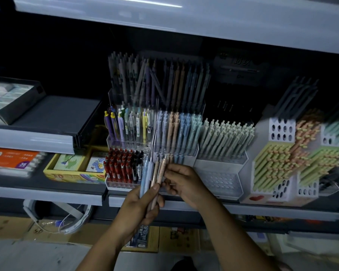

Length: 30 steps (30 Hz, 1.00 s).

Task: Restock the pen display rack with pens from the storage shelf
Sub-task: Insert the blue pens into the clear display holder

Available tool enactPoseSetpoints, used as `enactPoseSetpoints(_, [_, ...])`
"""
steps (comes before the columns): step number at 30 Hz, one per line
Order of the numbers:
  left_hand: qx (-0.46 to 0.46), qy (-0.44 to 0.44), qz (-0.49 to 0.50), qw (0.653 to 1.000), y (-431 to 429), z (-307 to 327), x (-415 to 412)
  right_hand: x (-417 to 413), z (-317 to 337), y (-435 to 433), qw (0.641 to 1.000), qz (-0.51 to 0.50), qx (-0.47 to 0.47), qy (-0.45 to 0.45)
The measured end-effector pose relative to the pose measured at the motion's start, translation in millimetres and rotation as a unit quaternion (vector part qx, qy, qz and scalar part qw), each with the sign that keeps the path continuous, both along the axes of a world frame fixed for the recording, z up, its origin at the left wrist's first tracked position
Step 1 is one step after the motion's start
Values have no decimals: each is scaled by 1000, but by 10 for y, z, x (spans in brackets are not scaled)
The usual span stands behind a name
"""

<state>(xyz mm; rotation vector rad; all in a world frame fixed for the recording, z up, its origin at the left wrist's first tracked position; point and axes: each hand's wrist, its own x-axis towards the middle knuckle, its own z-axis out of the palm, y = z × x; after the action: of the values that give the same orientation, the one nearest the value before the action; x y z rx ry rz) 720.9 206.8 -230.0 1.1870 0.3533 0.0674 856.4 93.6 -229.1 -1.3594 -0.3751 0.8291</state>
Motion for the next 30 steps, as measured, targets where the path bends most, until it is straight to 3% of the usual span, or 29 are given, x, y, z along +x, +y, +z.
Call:
enactPoseSetpoints(5, [50,5,23,998,14,-25,41,3,32,-6,998,-51,37,-3])
enactPoseSetpoints(15, [36,12,49,998,22,-66,21,298,83,-210,970,-207,128,14])
enactPoseSetpoints(20, [33,15,67,997,28,-38,16,471,-38,-343,940,-320,18,-122])
enactPoseSetpoints(24, [48,19,68,996,50,-23,11,546,-177,-356,929,-306,-40,-205])
enactPoseSetpoints(30, [51,20,72,996,31,22,18,527,-256,-271,928,-280,-77,-233])
